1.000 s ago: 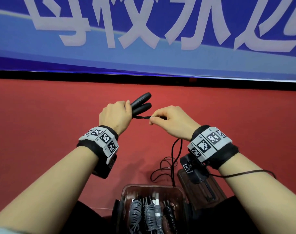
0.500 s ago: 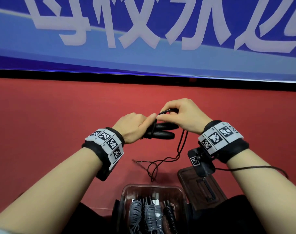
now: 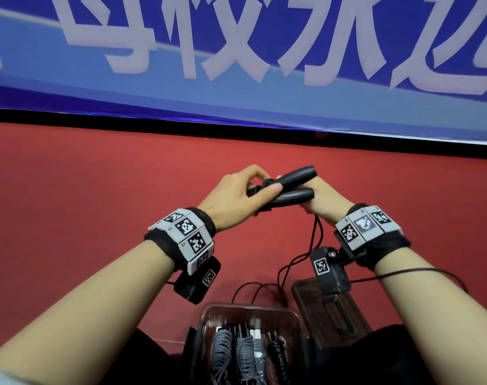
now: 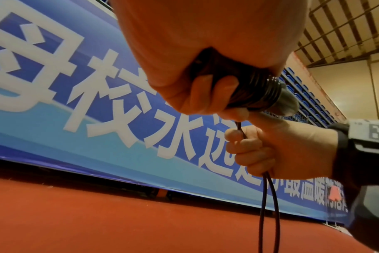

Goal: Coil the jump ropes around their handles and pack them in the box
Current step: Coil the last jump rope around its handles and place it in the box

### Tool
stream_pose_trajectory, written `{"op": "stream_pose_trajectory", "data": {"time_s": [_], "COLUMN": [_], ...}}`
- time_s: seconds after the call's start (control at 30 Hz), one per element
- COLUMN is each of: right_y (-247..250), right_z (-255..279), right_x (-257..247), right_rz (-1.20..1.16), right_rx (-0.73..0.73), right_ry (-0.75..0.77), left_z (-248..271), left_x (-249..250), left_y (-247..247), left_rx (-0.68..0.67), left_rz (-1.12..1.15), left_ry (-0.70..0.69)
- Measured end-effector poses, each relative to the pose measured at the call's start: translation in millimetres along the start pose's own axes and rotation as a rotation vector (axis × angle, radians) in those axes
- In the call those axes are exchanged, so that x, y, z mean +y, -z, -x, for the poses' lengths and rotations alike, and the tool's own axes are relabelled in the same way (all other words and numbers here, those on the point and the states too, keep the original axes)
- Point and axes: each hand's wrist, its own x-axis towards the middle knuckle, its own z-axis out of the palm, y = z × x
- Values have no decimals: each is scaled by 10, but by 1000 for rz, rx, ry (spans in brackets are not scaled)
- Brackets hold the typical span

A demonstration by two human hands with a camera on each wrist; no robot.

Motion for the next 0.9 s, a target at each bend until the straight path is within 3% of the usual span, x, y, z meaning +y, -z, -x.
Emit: {"op": "stream_pose_trajectory", "data": {"time_s": [0.1,0.3,0.43,0.67,0.9], "right_y": [-69,-397,-416,-292,-435], "right_z": [-18,2,-15,-6,63], "right_x": [12,-29,-51,58,-113], "right_rz": [36,-151,-49,181,312], "right_rx": [45,-116,-61,142,74], "right_ry": [-93,-279,-314,-82,158], "left_z": [-24,-61,-98,-135,-122], "left_x": [-52,-78,-109,-230,-432], "left_y": [-17,-22,27,166,168], "left_rx": [48,92,151,317,275], "left_rz": [32,-6,-75,-172,-383], "left_ry": [23,26,88,286,425]}}
